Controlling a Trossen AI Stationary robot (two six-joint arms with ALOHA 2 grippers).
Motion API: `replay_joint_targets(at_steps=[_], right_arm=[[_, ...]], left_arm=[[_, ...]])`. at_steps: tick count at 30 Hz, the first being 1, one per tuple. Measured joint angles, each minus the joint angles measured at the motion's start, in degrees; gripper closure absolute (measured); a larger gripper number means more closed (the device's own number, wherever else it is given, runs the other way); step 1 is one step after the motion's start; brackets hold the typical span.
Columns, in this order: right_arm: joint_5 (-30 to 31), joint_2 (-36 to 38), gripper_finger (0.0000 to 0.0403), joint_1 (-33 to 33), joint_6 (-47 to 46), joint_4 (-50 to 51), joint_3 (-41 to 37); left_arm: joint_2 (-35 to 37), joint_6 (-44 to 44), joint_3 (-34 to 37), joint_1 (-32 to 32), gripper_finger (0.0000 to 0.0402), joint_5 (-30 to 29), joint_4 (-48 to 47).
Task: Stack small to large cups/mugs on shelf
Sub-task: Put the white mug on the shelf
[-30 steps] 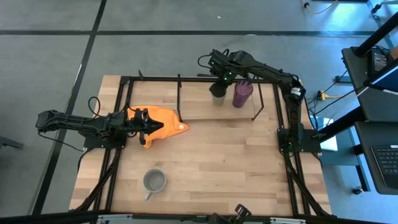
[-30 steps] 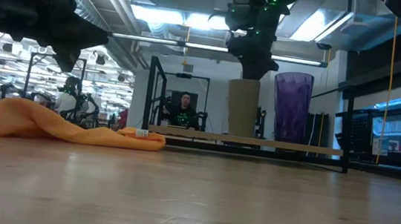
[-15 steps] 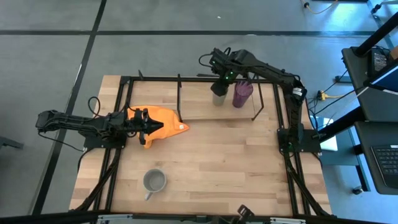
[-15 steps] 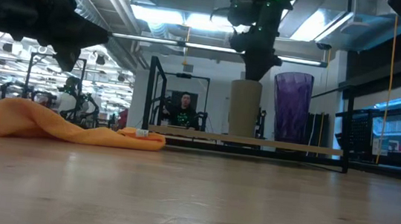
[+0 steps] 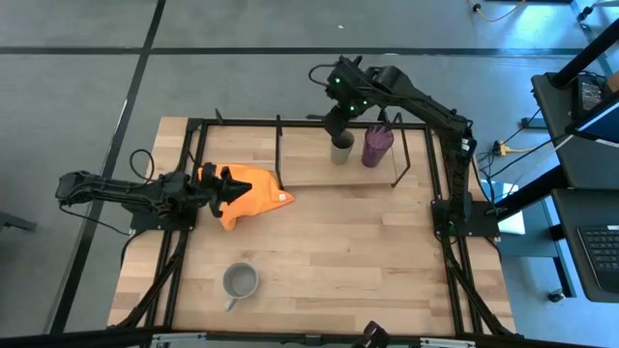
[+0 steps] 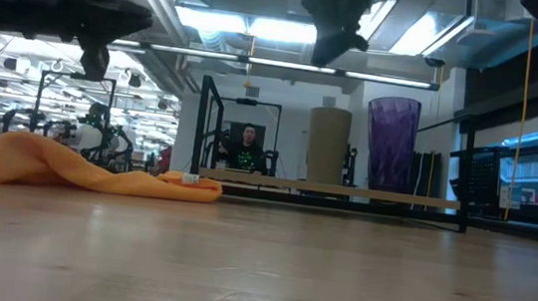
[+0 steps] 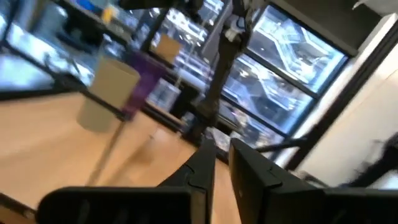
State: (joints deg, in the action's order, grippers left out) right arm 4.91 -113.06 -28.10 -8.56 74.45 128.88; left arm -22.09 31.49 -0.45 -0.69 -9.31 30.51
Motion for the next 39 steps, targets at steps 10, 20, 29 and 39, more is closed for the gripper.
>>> replay_joint_targets(at_steps=[10, 20, 29, 39], right_arm=[[0.02, 0.07, 0.0312, -0.08, -1.82, -0.40, 4.32], [-0.12, 0.02, 0.0312, -0.08, -3.21, -0.30, 4.02], [-1.42, 0.02, 0.0312, -0.06, -3.17, -0.32, 4.02], [-1.54, 0.02, 0.0312, 0.25, -3.14, 0.50, 4.02]], left_arm=[[-0.02, 2.02, 0.00, -0.04, 0.0360, -13.29, 5.13], [0.00, 1.30, -3.67, -0.04, 0.0360, -8.81, 7.54], [-5.92, 10.65, -36.37, 0.19, 0.0360, 1.79, -69.08], [-18.20, 34.01, -49.70, 13.94, 0.0341, 6.48, -86.68]])
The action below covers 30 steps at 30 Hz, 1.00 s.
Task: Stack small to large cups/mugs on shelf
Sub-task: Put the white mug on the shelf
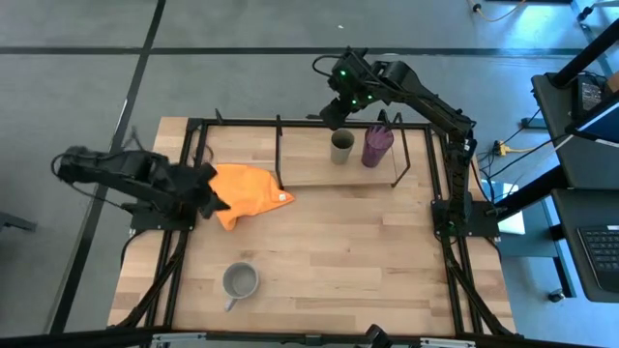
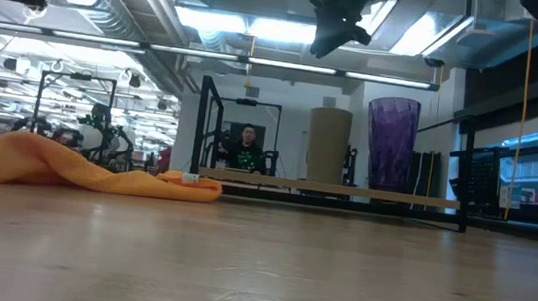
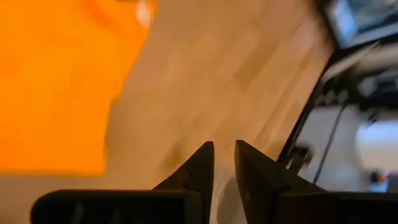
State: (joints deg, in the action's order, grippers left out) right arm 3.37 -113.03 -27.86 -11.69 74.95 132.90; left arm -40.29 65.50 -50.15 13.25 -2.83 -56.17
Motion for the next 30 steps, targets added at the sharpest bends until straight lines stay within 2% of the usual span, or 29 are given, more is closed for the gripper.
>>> replay_joint_targets(at_steps=[7, 14, 19, 23, 30], right_arm=[[-0.01, 0.00, 0.0312, 0.49, 1.65, -0.13, -0.02], [0.01, 0.00, 0.0312, 0.46, 3.46, -0.95, -0.02], [0.01, -0.01, 0.0312, 0.46, 5.17, -0.95, -0.02], [0.01, -0.02, 0.0312, 0.46, 6.17, -0.95, -0.02], [0.01, -0.02, 0.0312, 0.46, 7.68, -0.95, -0.02]], left_arm=[[-11.14, 17.21, 0.02, 17.73, 0.0336, -0.64, -1.67], [-17.80, 40.79, 0.02, 32.19, 0.0336, -8.32, 4.35], [-24.60, 50.88, -0.03, 36.28, 0.0336, -6.57, 8.87], [-30.08, 52.91, -2.77, 36.75, 0.0332, -3.24, 7.72], [-37.01, 55.72, -8.39, 36.69, 0.0312, -2.70, 3.58]])
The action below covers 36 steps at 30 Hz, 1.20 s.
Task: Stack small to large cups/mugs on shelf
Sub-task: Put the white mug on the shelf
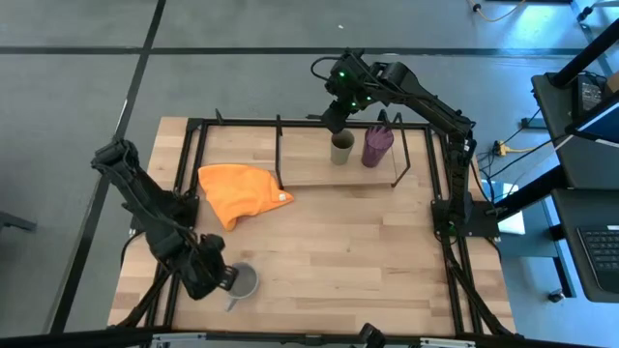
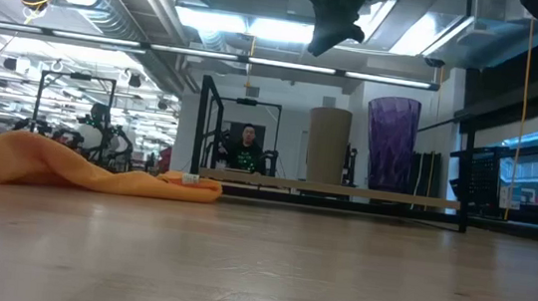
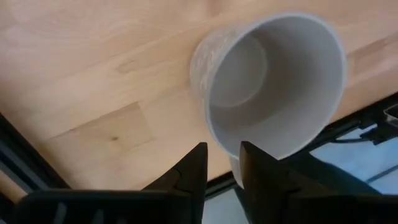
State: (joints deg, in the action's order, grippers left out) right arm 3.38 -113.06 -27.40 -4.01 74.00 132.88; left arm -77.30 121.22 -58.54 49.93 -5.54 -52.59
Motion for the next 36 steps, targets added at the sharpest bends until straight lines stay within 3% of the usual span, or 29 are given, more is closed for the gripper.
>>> replay_joint_targets(at_steps=[12, 29, 36], right_arm=[[0.02, 0.00, 0.0312, 0.00, 1.77, -0.87, 0.00], [0.02, 0.00, 0.0312, -0.04, 2.78, -0.87, 0.00], [0.02, 0.00, 0.0312, -0.04, 2.64, -0.39, -0.01]], left_arm=[[-6.13, 2.58, -0.55, -0.17, 0.0304, -2.44, 0.65], [-6.29, -16.81, -0.55, -5.04, 0.0304, -4.85, -2.68], [-6.29, -20.88, 0.76, -6.05, 0.0304, -2.45, -2.18]])
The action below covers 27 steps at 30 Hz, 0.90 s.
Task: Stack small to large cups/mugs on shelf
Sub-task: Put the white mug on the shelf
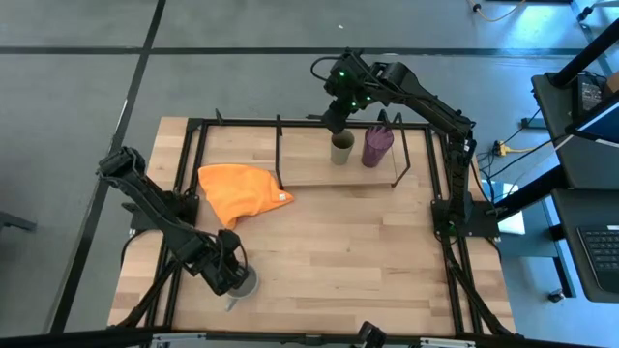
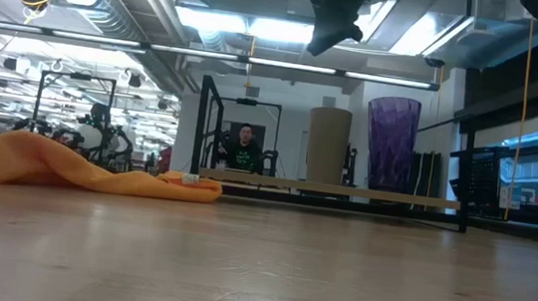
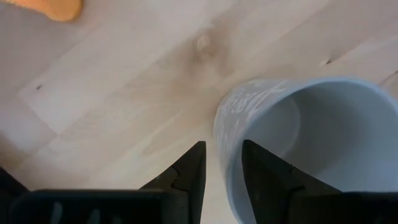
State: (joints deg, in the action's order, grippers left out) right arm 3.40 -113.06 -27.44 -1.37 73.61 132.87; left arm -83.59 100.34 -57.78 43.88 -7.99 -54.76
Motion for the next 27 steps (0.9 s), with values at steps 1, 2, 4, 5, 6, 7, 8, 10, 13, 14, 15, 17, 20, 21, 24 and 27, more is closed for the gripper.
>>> replay_joint_targets(at_steps=[1, 2, 4, 5, 6, 7, 8, 10, 13, 14, 15, 17, 20, 21, 24, 27], right_arm=[[0.00, 0.00, 0.0312, 0.00, -0.02, 0.21, -0.01], [0.00, 0.00, 0.0312, 0.00, -0.02, 0.28, 0.00], [0.00, 0.00, 0.0312, 0.00, -0.06, 0.28, -0.01], [0.00, 0.00, 0.0312, 0.00, -0.13, 0.25, -0.01], [0.00, 0.00, 0.0312, 0.00, -0.38, 0.25, 0.01], [0.00, 0.00, 0.0312, 0.00, -0.65, 0.25, -0.01], [0.00, 0.00, 0.0312, 0.00, -1.02, 0.25, -0.01], [0.00, 0.00, 0.0312, 0.00, -1.17, 0.25, 0.00], [0.00, 0.00, 0.0312, 0.00, -1.18, 0.25, -0.01], [0.00, 0.00, 0.0312, 0.00, -1.17, 0.25, -0.01], [0.00, 0.00, 0.0312, 0.00, -1.20, 0.23, -0.01], [0.00, 0.00, 0.0312, 0.00, -1.34, 0.21, -0.01], [0.00, 0.00, 0.0312, 0.00, -1.37, 0.00, -0.01], [0.00, 0.00, 0.0312, 0.00, -1.37, -0.01, -0.01], [0.00, 0.00, 0.0312, 0.00, -1.37, -0.05, -0.01], [0.02, 0.00, 0.0312, 0.00, -2.03, -0.23, -0.01]], left_arm=[[0.00, -0.03, 0.29, 0.00, 0.0304, 0.19, 0.31], [0.00, -0.05, 0.52, 0.00, 0.0304, 0.34, 0.75], [0.00, -0.08, 0.80, 0.00, 0.0304, 0.61, 1.33], [0.00, -0.10, 0.96, 0.00, 0.0304, 0.70, 1.38], [0.00, -0.10, 1.03, 0.00, 0.0304, 0.72, 1.38], [0.00, -0.10, 1.05, 0.00, 0.0304, 0.76, 1.42], [0.00, -0.18, 1.07, 0.00, 0.0305, 0.79, 1.42], [0.00, -0.40, 1.10, 0.00, 0.0307, 1.07, 1.40], [0.00, -0.45, 1.10, 0.00, 0.0318, 1.76, 1.41], [0.00, -0.45, 1.10, 0.01, 0.0324, 1.92, 1.42], [0.00, -0.45, 1.10, 0.02, 0.0332, 2.10, 1.41], [0.00, -0.45, 1.10, 0.02, 0.0350, 2.23, 1.45], [0.02, -0.40, 1.10, 0.02, 0.0382, 2.39, 1.42], [0.04, -0.44, 1.10, 0.02, 0.0388, 2.38, 1.42], [0.07, -0.38, 1.10, 0.02, 0.0390, 2.37, 1.38], [0.07, 0.37, 1.10, -0.31, 0.0391, 2.45, 1.30]])
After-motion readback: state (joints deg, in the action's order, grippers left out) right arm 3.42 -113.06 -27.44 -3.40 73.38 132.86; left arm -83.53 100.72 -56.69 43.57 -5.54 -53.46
